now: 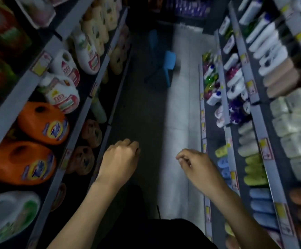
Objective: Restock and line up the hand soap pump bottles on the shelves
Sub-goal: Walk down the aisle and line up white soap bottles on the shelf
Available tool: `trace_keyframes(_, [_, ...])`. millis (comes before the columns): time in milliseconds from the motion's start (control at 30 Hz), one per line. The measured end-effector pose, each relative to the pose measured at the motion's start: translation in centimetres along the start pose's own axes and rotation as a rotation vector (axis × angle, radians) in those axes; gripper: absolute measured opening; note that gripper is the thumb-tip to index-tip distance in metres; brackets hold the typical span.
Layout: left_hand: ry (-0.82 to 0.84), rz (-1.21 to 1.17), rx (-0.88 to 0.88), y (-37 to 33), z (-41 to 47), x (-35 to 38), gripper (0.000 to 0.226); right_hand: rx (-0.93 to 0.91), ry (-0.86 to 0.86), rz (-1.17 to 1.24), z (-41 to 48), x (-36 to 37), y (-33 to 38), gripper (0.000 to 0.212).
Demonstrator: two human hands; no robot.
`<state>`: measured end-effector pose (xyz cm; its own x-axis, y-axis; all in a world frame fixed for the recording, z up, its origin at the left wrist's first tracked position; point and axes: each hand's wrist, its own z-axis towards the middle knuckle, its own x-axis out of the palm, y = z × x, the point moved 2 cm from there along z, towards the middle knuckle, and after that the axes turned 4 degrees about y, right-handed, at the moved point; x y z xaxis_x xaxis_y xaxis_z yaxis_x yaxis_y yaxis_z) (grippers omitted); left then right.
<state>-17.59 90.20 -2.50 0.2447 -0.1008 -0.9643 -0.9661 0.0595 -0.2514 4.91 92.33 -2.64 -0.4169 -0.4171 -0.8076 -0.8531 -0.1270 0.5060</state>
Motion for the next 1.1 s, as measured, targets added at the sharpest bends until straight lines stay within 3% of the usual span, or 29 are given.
trace_keyframes(200, [-0.034, 0.015, 0.084, 2.7, 12.0, -3.3, 0.015, 0.067, -0.141, 0.087, 8.3, -4.9, 0.2, 0.013])
trace_keyframes(533, [0.02, 0.12, 0.192, 0.3, 30.1, -4.2, 0.017, 0.126, -0.202, 0.223, 23.1, -10.7, -6.2, 0.012])
trace_keyframes(767, [0.027, 0.191, 0.169, -2.4, 42.3, -7.0, 0.02, 0.051, -0.203, 0.273, 34.9, -17.0, -10.0, 0.012])
trace_keyframes(1000, [0.011, 0.201, 0.145, -3.4, 52.5, -8.6, 0.009, 0.056, -0.191, 0.205, 44.1, -24.1, -12.3, 0.013])
trace_keyframes(1100, [0.043, 0.208, 0.129, -3.2, 56.9, -7.8, 0.021, 0.081, -0.152, 0.191, 48.2, -25.9, -13.5, 0.019])
